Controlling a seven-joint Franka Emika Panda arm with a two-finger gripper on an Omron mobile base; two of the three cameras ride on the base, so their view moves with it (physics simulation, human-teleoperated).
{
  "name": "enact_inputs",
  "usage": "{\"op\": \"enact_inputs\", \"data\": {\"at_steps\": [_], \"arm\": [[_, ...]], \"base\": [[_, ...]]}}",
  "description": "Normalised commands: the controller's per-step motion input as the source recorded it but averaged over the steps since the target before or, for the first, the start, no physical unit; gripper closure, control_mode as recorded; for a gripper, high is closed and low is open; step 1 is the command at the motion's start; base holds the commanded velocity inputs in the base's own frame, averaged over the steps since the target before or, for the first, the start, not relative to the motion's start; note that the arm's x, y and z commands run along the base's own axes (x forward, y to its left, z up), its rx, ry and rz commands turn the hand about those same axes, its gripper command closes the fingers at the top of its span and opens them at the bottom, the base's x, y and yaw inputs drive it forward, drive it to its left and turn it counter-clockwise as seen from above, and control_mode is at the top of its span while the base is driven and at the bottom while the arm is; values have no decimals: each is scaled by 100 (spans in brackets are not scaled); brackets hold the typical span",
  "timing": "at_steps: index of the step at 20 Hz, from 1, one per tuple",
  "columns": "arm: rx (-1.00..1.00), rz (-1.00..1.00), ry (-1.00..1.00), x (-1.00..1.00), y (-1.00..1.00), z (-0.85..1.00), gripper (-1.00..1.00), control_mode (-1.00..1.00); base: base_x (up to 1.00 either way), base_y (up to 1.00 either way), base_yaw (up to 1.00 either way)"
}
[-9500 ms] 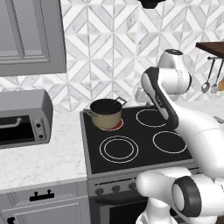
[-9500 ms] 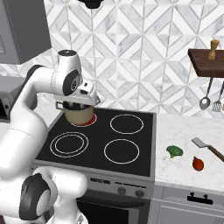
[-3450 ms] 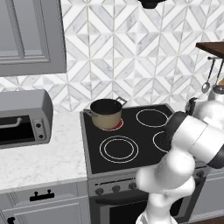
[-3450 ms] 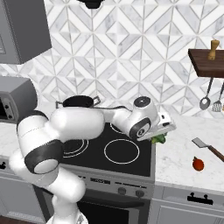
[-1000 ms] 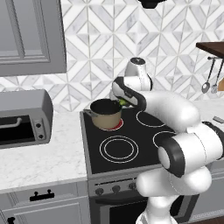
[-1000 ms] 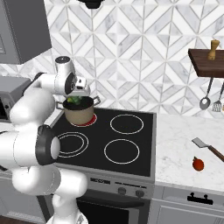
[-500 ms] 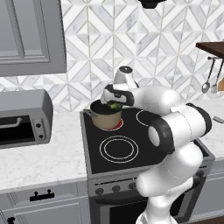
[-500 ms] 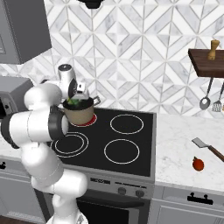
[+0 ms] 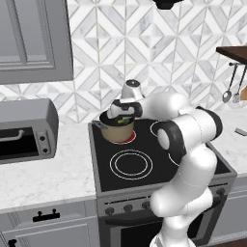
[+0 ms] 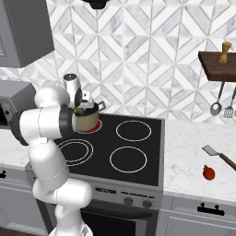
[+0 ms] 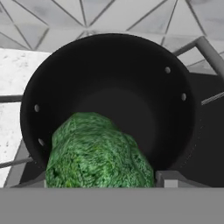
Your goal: Put the broccoli and tomato in the pot. Retrieve the spatula and lightly stir the vegetables in the pot.
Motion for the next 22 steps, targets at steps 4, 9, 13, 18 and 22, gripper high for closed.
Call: {"op": "enact_inputs", "data": {"at_steps": [4,9,13,18,22], "arm": [[0,0,7,27,2,-41,100,-100],[-1,0,11,15,2,-37,-100,-100],[-3,0,8,0,0,-23,-100,-100],[0,0,0,0,0,3,-100,-100],[0,0,-1,-13,-3,48,-100,-100]], "base": [[0,0,0],[0,0,0],[0,0,0],[0,0,0],[0,0,0]]}}
